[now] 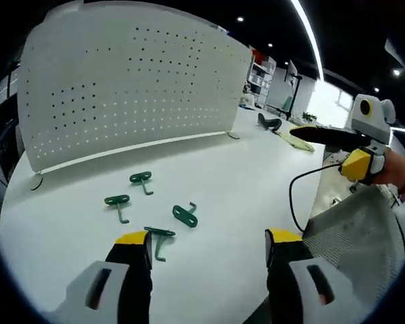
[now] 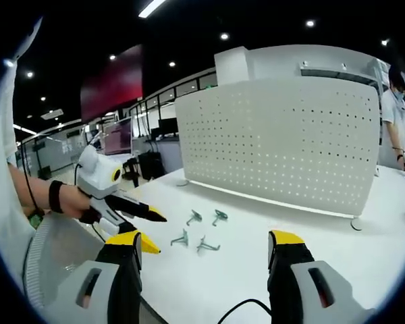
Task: Insert the hook assembly into the mounting plate slot until the hook locks in place.
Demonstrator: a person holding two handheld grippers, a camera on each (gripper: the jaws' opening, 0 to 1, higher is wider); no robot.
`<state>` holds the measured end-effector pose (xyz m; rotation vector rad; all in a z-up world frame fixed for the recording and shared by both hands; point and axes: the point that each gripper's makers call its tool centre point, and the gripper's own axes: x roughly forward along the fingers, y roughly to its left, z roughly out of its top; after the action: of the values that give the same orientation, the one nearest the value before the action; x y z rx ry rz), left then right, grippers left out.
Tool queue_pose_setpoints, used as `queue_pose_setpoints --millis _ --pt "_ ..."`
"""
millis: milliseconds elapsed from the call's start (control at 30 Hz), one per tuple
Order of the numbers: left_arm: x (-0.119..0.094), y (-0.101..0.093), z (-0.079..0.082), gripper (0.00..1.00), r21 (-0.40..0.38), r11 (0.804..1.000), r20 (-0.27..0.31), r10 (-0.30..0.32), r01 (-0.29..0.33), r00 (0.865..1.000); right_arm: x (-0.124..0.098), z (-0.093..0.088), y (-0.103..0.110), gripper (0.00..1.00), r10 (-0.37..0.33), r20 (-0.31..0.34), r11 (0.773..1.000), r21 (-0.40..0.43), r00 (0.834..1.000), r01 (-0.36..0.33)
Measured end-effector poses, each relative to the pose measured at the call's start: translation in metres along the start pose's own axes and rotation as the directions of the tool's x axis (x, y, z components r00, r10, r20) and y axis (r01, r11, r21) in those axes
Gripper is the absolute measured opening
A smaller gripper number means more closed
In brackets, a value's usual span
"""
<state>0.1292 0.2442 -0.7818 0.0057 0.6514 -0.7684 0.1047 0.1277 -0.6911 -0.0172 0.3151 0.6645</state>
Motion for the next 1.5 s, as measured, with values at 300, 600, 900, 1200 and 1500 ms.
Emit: queue_pose_setpoints --millis 300,600,900,1200,1500 --pt "0.013 0.000 0.002 0.64 -0.064 0.998 -0.029 -0.015 0.013 0.999 -0.005 -0.005 -0.006 0.78 -0.009 -0.009 1.000 0.004 1.000 0.009" --pt "0.027 -0.001 -0.003 0.59 -0.116 0.993 -0.072 -0.024 0.016 0.997 -0.007 -0.006 -0.009 0.78 -0.015 -0.014 1.000 0.005 1.000 0.015" --pt "0.042 0.000 0.001 0.55 -0.135 0.991 -0.086 -0.031 0.019 0.996 -0.006 -0.012 -0.007 0.77 -0.009 -0.037 1.000 -0.001 0.999 0.009" --pt "0.056 0.002 -0.002 0.47 -0.188 0.982 -0.120 -0.026 0.003 0.992 -0.005 -0.011 -0.010 0.77 -0.015 -0.043 1.000 -0.003 0.999 0.015" --pt "0.064 0.010 -0.005 0.41 -0.242 0.970 -0.149 0.001 -0.037 0.989 -0.007 -0.016 -0.011 0.77 -0.020 -0.054 1.000 0.002 0.998 0.021"
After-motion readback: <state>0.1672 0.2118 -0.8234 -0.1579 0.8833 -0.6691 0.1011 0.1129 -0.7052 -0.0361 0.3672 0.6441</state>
